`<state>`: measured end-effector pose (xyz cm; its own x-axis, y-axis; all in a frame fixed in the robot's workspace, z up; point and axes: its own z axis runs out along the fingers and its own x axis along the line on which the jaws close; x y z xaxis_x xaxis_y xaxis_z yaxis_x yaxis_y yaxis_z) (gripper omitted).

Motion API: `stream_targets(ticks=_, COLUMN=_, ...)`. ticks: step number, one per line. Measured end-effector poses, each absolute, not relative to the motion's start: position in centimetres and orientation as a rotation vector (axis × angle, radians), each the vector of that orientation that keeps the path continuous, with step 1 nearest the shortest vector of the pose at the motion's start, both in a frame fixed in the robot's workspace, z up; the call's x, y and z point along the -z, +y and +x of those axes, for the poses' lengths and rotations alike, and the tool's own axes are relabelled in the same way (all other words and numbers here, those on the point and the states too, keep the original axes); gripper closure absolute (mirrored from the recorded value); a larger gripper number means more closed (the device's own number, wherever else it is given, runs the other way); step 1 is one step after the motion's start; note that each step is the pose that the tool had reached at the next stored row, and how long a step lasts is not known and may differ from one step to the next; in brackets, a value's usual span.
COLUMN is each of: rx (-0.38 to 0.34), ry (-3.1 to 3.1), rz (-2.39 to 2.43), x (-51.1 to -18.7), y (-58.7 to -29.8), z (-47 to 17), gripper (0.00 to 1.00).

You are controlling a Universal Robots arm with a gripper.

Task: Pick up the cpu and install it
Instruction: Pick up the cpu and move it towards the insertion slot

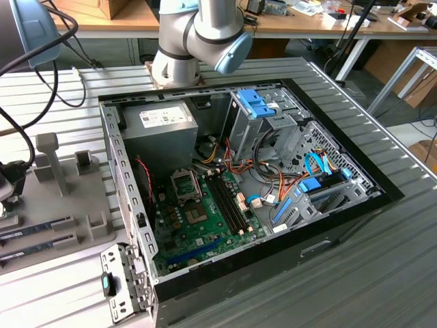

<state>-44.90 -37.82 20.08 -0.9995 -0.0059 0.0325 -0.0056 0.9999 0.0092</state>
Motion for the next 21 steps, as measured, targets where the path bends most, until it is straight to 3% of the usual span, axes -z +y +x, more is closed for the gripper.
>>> stream_targets(ticks=21, rx=0.014, ry=-3.109, rz=0.009, x=-20.49, y=-37.82, z=-44.89, gripper=0.53)
